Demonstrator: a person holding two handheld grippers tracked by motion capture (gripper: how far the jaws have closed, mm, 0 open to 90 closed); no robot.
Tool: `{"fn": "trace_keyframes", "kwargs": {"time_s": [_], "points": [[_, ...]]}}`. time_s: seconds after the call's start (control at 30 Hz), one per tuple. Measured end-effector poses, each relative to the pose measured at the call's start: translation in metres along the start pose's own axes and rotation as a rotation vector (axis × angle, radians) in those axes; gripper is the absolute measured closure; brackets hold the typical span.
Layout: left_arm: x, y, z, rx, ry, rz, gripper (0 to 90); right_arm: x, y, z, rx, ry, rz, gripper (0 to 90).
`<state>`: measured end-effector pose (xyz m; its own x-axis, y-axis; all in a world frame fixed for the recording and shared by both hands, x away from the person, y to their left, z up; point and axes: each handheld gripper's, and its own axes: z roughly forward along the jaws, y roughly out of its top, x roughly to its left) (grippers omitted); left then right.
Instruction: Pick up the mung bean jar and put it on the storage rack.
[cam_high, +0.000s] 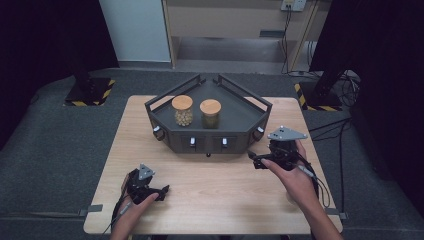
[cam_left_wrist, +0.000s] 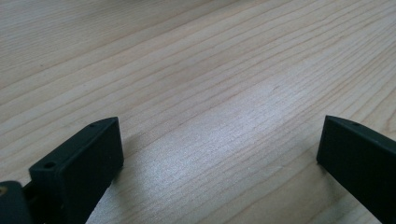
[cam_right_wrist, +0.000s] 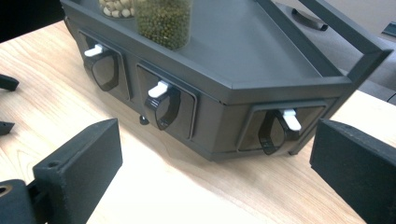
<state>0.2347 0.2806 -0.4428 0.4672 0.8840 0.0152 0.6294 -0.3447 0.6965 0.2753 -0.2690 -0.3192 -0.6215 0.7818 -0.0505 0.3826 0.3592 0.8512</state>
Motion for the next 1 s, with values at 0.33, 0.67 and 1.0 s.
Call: {"fn": "trace_keyframes", "kwargs": {"time_s": [0.33,0.67,1.0], "points": [[0.0,0.0,0.0,0.0,0.0,0.0,0.0,-0.011,-0.016,-0.014,-0.012,-0.003,0.037,2.4],[0.0,0.0,0.0,0.0,0.002,-0.001,0.0,-0.018,-0.029,-0.027,-0.019,-0.002,0.067,2.3],[-0.001,0.0,0.0,0.0,0.004,-0.002,0.0,-0.027,-0.04,-0.039,-0.032,-0.002,0.09,2.2]]}}
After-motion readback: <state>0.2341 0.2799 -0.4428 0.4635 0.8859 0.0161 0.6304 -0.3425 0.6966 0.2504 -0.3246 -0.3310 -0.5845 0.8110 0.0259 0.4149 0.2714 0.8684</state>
